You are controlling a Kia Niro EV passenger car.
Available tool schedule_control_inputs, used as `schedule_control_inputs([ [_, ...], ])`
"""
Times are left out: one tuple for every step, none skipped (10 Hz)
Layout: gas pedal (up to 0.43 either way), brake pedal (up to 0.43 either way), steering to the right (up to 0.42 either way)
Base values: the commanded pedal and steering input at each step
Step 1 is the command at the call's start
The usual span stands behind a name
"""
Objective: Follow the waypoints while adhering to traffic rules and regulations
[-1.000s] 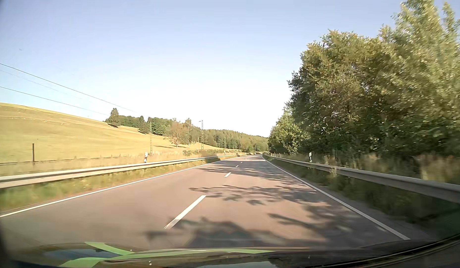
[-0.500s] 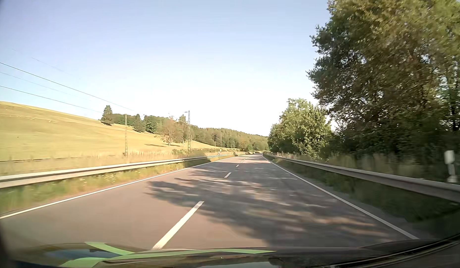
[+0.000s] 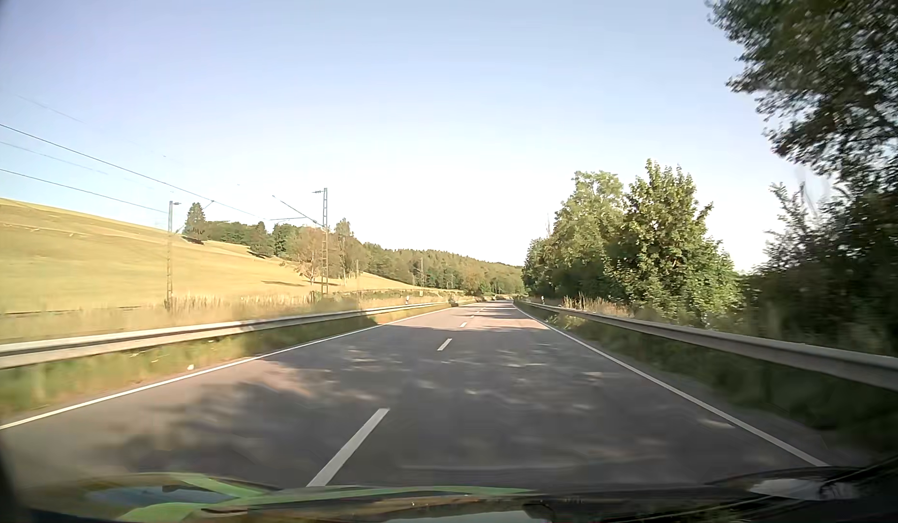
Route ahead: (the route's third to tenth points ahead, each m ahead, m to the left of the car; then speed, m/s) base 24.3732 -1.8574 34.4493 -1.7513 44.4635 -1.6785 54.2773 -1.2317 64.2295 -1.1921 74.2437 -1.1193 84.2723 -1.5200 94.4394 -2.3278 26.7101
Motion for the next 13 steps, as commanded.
schedule_control_inputs([
  [0.287, 0.0, 0.0],
  [0.287, 0.0, 0.0],
  [0.287, 0.0, 0.0],
  [0.287, 0.0, 0.001],
  [0.287, 0.0, 0.002],
  [0.287, 0.0, 0.003],
  [0.287, 0.0, 0.003],
  [0.287, 0.0, 0.003],
  [0.287, 0.0, 0.003],
  [0.287, 0.0, 0.003],
  [0.287, 0.0, 0.003],
  [0.28, 0.0, 0.003],
  [0.268, 0.0, 0.003],
])
